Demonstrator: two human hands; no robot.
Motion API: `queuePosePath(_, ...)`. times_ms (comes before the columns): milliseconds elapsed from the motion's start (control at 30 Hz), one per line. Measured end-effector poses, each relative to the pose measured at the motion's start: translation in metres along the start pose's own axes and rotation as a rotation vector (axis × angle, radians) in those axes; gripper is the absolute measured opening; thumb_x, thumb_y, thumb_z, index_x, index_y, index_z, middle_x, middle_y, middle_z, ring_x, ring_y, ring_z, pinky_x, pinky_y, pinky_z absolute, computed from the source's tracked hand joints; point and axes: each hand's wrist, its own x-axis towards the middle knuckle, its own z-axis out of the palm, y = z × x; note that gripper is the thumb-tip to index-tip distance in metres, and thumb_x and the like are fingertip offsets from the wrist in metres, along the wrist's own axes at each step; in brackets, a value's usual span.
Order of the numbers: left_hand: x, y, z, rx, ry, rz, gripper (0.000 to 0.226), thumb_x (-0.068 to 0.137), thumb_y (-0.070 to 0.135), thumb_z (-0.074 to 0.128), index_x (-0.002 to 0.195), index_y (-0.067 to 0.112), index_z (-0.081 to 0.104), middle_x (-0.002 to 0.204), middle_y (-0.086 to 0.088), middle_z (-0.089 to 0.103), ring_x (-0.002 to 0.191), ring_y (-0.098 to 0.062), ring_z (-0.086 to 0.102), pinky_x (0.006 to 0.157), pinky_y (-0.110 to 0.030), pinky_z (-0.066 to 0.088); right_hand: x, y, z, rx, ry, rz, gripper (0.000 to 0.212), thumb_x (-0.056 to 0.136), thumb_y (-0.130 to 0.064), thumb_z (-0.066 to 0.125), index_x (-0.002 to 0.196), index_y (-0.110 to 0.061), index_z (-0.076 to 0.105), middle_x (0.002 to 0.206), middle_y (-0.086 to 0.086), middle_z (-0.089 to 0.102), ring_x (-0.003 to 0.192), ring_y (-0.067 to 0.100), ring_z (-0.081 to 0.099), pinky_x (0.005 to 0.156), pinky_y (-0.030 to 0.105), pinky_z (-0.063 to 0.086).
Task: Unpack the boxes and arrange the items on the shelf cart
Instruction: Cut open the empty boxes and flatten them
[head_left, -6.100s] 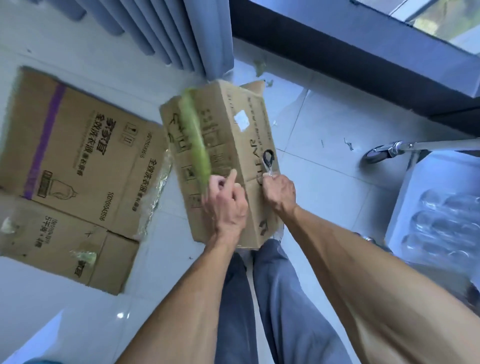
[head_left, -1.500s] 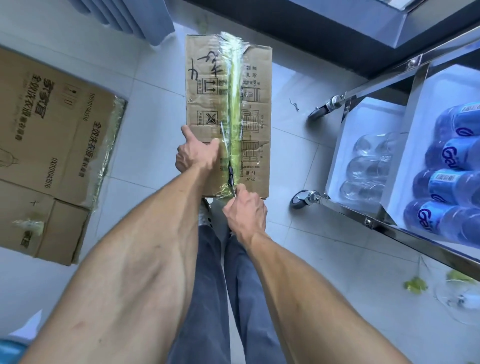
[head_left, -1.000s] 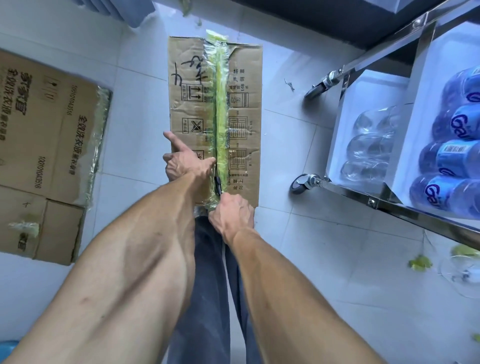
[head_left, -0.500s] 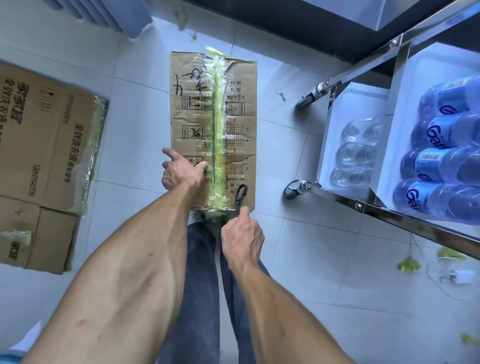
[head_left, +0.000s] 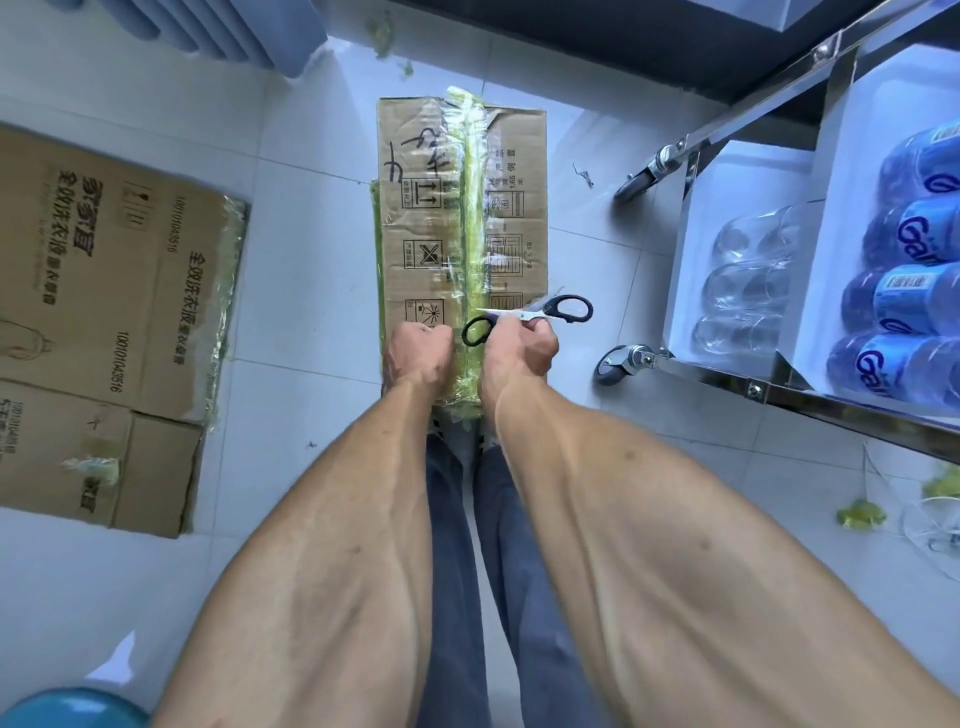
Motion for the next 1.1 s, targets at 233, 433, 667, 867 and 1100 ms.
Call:
queuePosePath(233,0.007,0.0,0.008,-0.37,-0.183,-0.052,0.011,0.087,0.011,0.071,0.075,0.012,0.069,0.06,-0.006,0.067,0.042,-0.012,0.054,0.037,-0.019,0.037,0.001,-0.01,0.006,0.083,-0.179,0.121,0.03,0.081,-0.002,0.069,0.061,-0.015,0.05,0.065,0.008,0.061,0.056,0.021,0.056,0.053,0.029,0.048)
queuePosePath(433,0.005,0.015,-0.005,-0.119,0.081,0.102,0.02,0.091,0.005,0.059,0.075,0.015,0.066,0.055,0.008,0.052,0.046,-0.004,0.045,0.035,-0.007,0.03,0.011,-0.025,-0.007,-0.328,0.305,-0.424,0.029,0.078,-0.002,0.055,0.105,-0.013,0.054,0.109,0.007,0.061,0.104,0.026,0.054,0.072,0.016,0.023)
queuePosePath(667,0.006,0.034,-0.007,-0.157,0.014,0.2,0.015,0.095,0.007,0.059,0.087,0.008,0.071,0.058,0.006,0.053,0.042,0.002,0.041,0.034,-0.008,0.029,0.028,-0.029,-0.002,-0.715,0.065,-0.676,0.026,0.088,-0.007,0.051,0.097,-0.017,0.073,0.102,0.004,0.068,0.082,0.016,0.049,0.07,0.02,0.035)
queuePosePath(867,0.009,0.037,-0.006,-0.178,0.057,0.175,0.016,0.095,0.008,0.058,0.089,0.004,0.072,0.059,0.003,0.056,0.032,0.007,0.041,0.032,-0.007,0.027,0.016,-0.016,0.008,-0.769,-0.028,-0.698,0.026,0.081,-0.019,0.056,0.107,-0.015,0.059,0.102,0.004,0.066,0.099,0.023,0.055,0.091,0.037,0.045)
queuePosePath(1100,0.01,0.04,-0.01,-0.08,-0.18,0.03,0.026,0.081,0.002,0.051,0.087,0.002,0.076,0.074,-0.009,0.067,0.063,-0.017,0.052,0.058,-0.025,0.041,0.003,-0.008,0.023,-0.599,-0.103,-0.414,0.016,0.08,-0.031,0.064,0.093,-0.022,0.063,0.094,-0.001,0.067,0.094,0.02,0.058,0.072,0.025,0.033)
